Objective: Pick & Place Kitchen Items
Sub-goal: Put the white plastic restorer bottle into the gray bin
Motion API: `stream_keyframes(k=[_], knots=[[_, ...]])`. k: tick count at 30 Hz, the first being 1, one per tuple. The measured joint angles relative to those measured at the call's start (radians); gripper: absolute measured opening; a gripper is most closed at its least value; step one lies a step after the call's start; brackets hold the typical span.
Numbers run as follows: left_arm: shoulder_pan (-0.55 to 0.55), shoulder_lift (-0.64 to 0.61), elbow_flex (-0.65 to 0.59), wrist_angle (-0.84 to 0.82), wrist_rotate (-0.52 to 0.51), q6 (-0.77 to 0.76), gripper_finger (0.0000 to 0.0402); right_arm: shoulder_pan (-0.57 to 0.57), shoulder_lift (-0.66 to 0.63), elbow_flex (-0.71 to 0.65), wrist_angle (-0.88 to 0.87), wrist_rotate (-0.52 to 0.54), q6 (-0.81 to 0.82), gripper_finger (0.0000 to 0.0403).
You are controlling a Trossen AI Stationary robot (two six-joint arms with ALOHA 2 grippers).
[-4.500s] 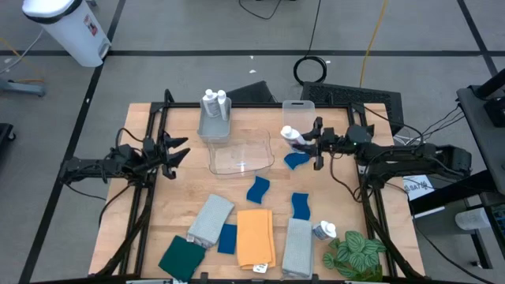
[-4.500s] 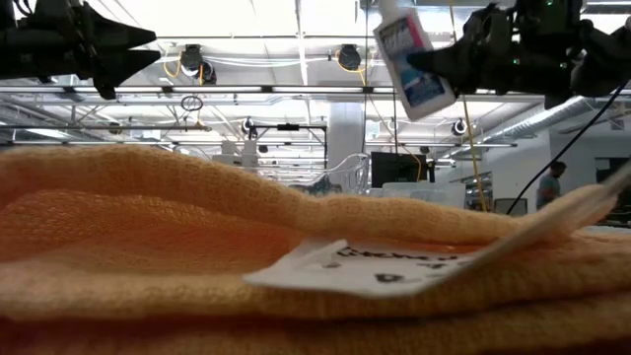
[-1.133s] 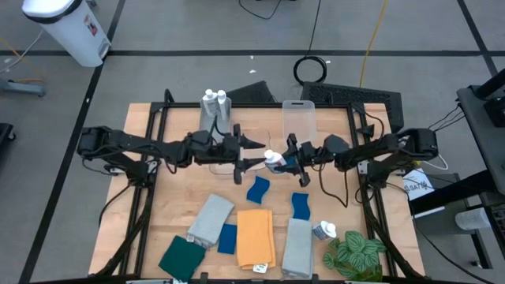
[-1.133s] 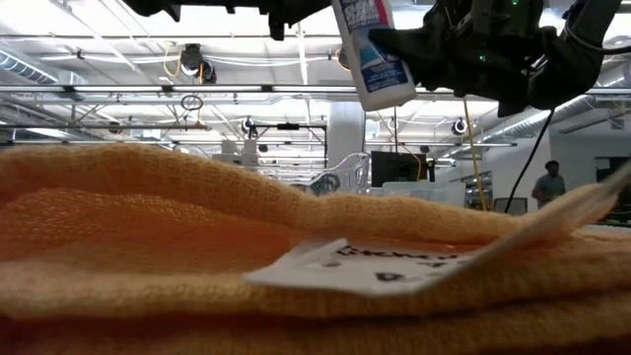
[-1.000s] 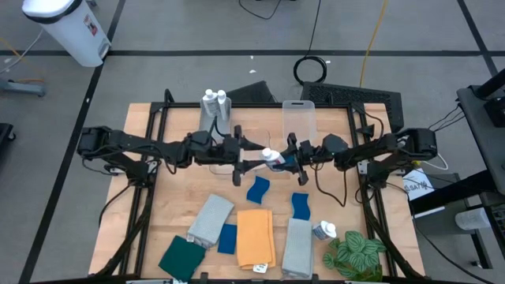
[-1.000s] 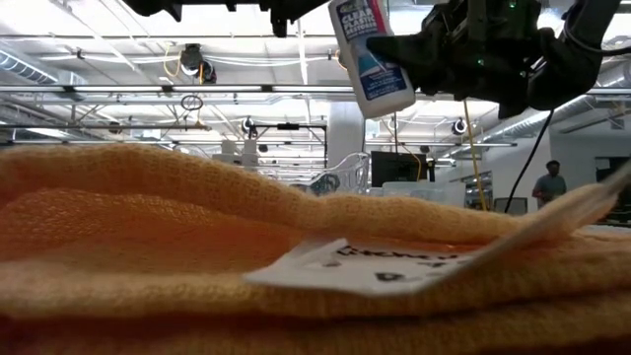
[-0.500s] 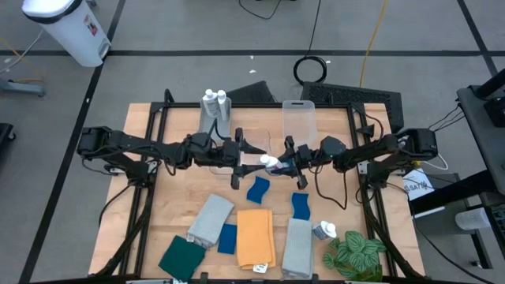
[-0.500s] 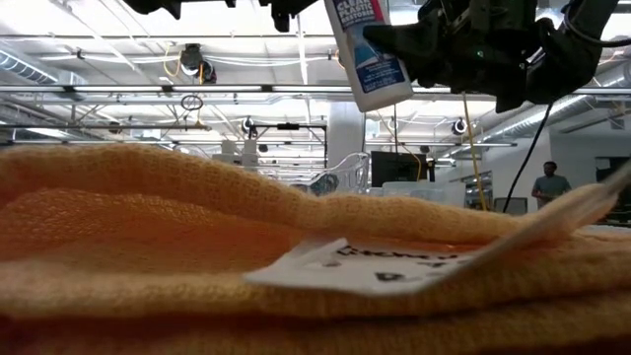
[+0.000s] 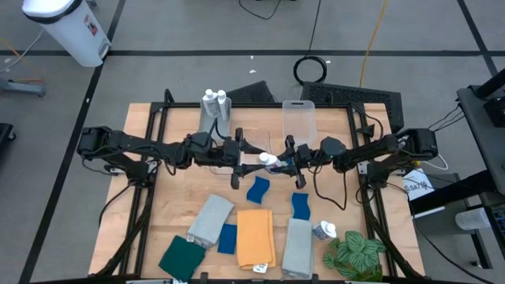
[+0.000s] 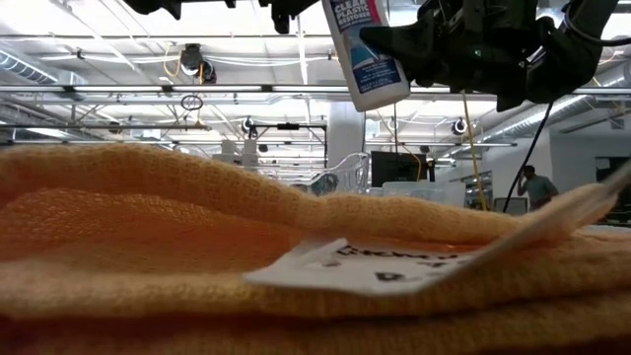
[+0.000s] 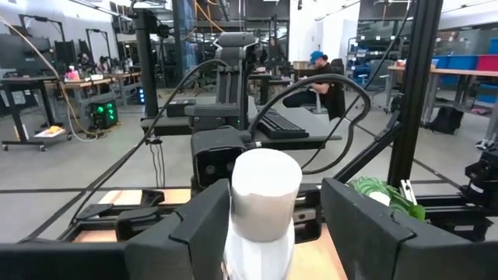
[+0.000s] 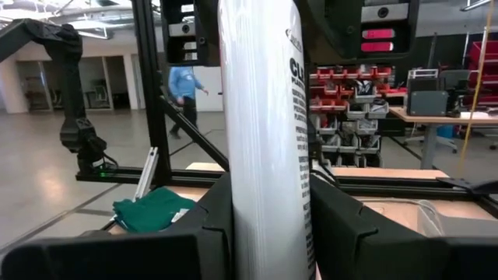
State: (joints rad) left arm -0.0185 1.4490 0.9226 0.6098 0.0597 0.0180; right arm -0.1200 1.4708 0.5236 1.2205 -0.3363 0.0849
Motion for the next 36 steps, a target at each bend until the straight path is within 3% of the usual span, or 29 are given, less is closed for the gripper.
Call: stream_keyframes(k=[18, 36], knots=[[0.004, 0.048, 0.0, 0.095, -0.012, -0.001, 0.0207, 0.0, 0.0, 0.0, 0.001, 0.0, -0.019, 0.0096], [0.011, 0.047, 0.0, 0.057, -0.015, -0.062, 0.0207, 0.0, -0.001, 0.003, -0.032, -0.003, -0.017, 0.0096]])
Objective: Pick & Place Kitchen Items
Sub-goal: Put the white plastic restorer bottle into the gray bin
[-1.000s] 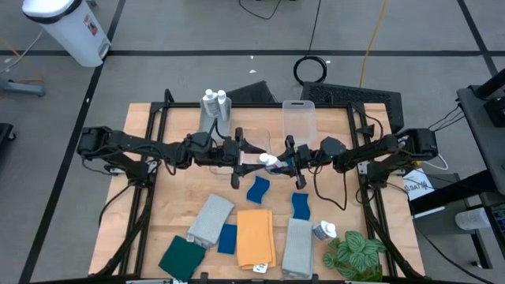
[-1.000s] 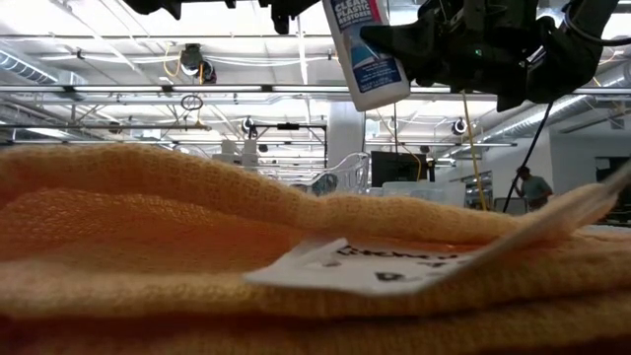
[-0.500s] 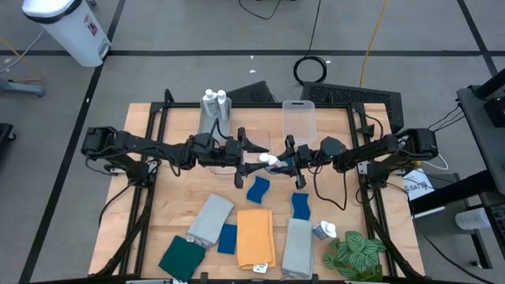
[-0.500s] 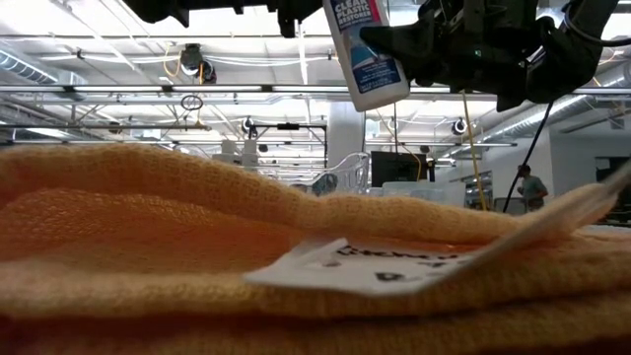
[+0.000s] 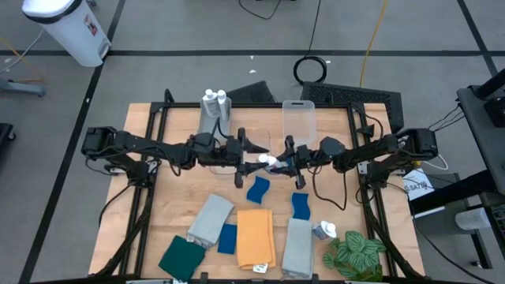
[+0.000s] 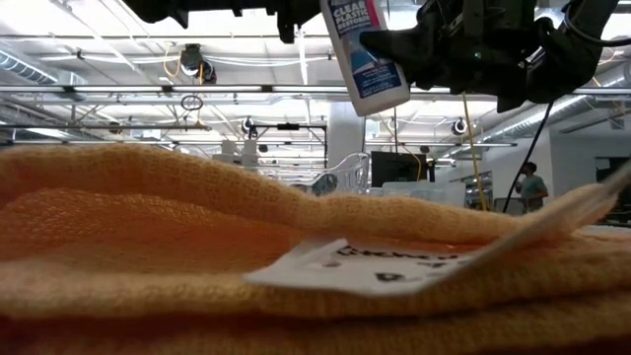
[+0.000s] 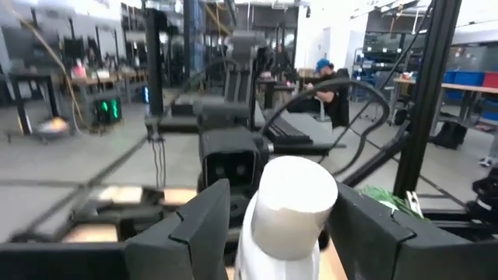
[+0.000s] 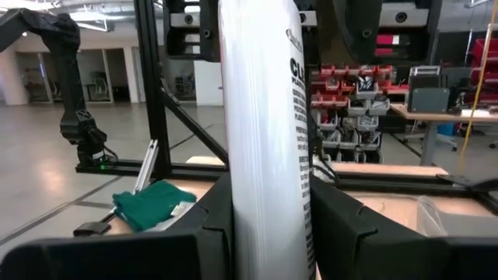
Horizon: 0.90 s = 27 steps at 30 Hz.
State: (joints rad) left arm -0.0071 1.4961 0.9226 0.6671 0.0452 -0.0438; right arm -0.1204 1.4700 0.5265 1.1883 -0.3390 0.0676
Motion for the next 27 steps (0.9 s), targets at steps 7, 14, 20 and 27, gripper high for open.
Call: stream_keyframes(k=[7, 14, 20, 27], knots=[[0.019, -0.061, 0.079, -0.347, -0.013, -0.078, 0.0207, -0.011, 0.0, 0.12, -0.336, 0.0, 0.046, 0.0096], [0.01, -0.061, 0.217, -0.801, -0.09, -0.093, 0.0207, 0.003, 0.0, 0.182, -0.516, 0.005, -0.002, 0.0096], [-0.017, -0.059, 0.218, -0.844, -0.094, -0.06, 0.0207, 0.004, 0.0, 0.182, -0.51, 0.0, -0.003, 0.0096], [-0.023, -0.08, 0.218, -0.91, -0.1, -0.053, 0.0207, 0.004, -0.01, 0.182, -0.521, -0.002, -0.007, 0.0096]])
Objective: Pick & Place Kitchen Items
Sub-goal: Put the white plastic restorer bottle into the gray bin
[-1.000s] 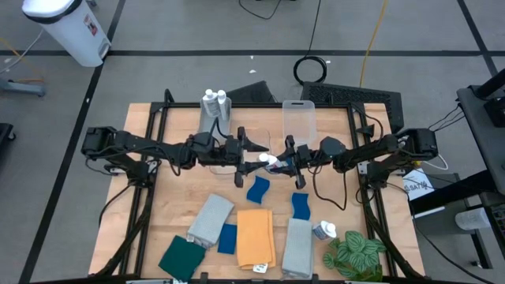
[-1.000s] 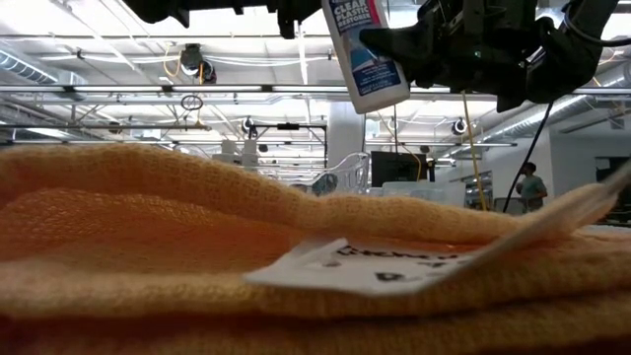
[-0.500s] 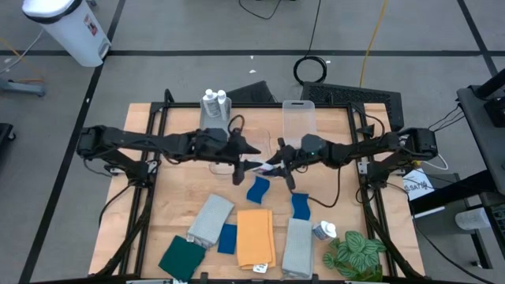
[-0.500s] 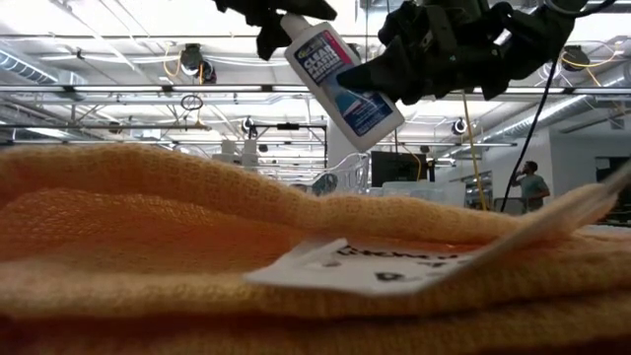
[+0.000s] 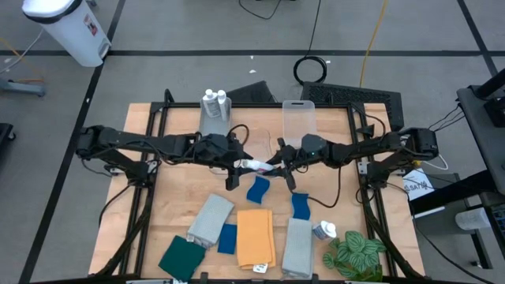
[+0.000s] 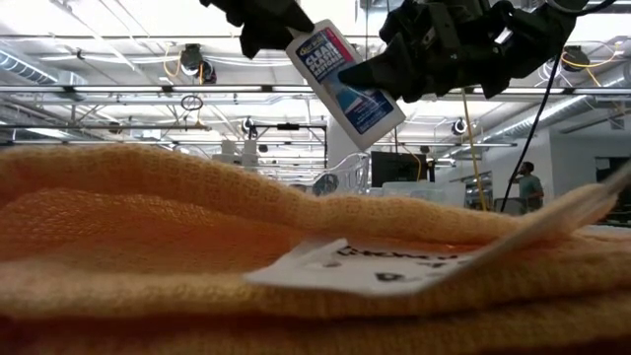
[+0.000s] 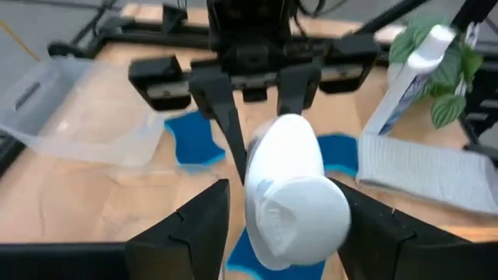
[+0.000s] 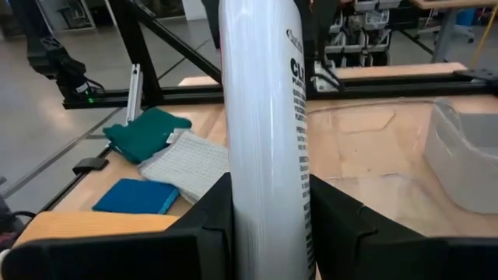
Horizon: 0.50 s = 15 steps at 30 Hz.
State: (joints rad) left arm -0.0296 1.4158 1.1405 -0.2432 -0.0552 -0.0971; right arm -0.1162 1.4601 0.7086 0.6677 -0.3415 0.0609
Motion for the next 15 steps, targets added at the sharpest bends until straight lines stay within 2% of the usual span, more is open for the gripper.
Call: stream_keyframes(k=[15], knots=[[-0.017, 0.003, 0.0, -0.017, -0.029, 0.035, 0.0207, 0.0, 0.0, 0.001, -0.03, -0.004, -0.009, 0.0096]])
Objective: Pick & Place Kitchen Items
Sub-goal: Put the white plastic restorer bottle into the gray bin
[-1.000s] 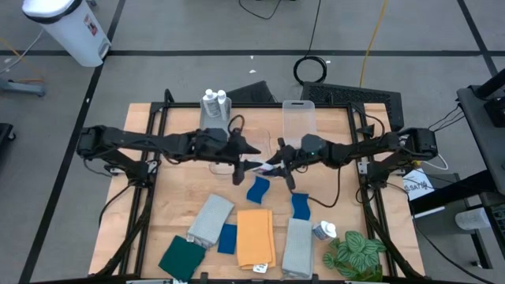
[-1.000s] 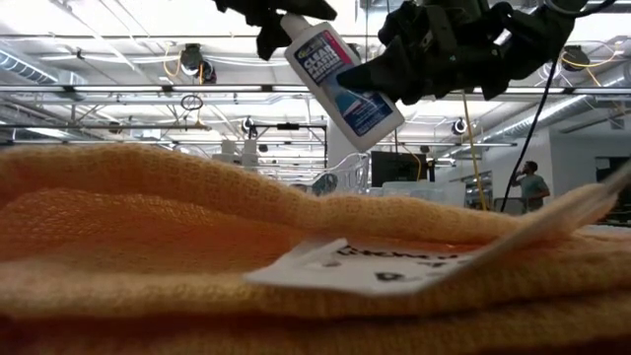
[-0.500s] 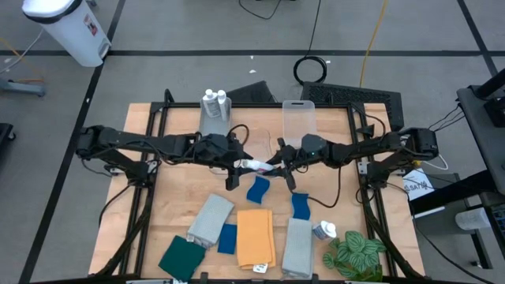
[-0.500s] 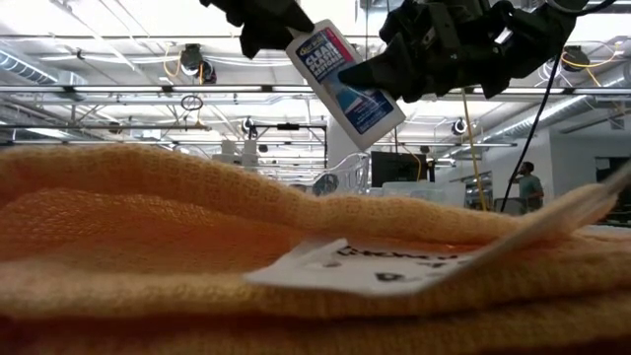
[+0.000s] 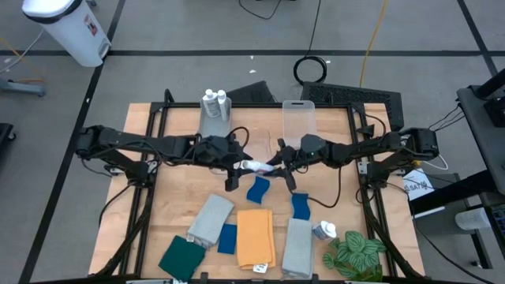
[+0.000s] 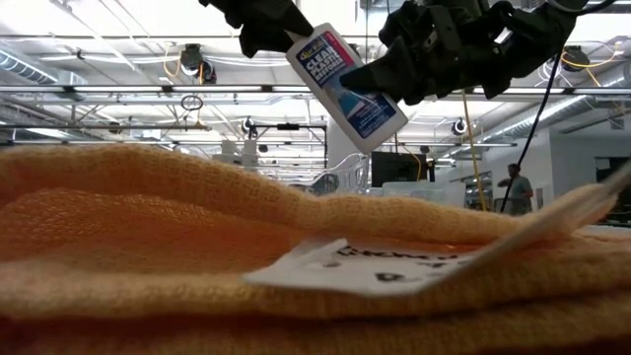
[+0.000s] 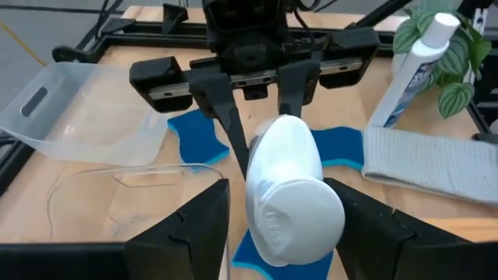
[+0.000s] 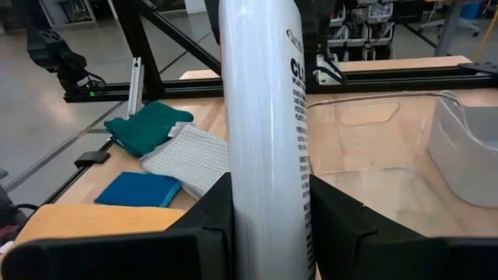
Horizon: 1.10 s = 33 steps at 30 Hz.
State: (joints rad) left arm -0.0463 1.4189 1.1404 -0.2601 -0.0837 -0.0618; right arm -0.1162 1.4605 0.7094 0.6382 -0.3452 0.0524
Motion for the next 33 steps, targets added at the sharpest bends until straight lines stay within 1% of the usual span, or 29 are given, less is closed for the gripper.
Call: stream_keyframes(k=[7, 15, 18, 22, 29, 32, 33], knots=[[-0.006, -0.018, 0.0, 0.005, -0.026, 0.007, 0.0207, -0.001, 0.0, 0.0, 0.0, -0.001, -0.013, 0.0096], [-0.009, -0.026, 0.0, -0.018, -0.026, 0.015, 0.0204, -0.001, 0.0, -0.001, -0.001, -0.001, -0.013, 0.0096], [-0.011, -0.024, 0.0, -0.029, -0.025, 0.017, 0.0178, 0.0, 0.0, -0.001, -0.002, 0.0, -0.013, 0.0096], [-0.012, -0.025, 0.0, -0.023, -0.022, 0.032, 0.0118, 0.0, 0.0, -0.001, -0.001, 0.0, -0.013, 0.0096], [-0.012, -0.025, 0.0, -0.023, -0.023, 0.034, 0.0114, -0.001, 0.0, -0.002, 0.0, 0.001, -0.016, 0.0099], [-0.013, -0.025, 0.0, -0.022, -0.039, 0.035, 0.0114, 0.0, 0.0, -0.002, 0.001, 0.013, -0.032, 0.0117], [-0.016, -0.025, 0.0, -0.021, -0.05, 0.035, 0.0114, 0.001, 0.0, -0.002, 0.0, 0.032, -0.036, 0.0126]])
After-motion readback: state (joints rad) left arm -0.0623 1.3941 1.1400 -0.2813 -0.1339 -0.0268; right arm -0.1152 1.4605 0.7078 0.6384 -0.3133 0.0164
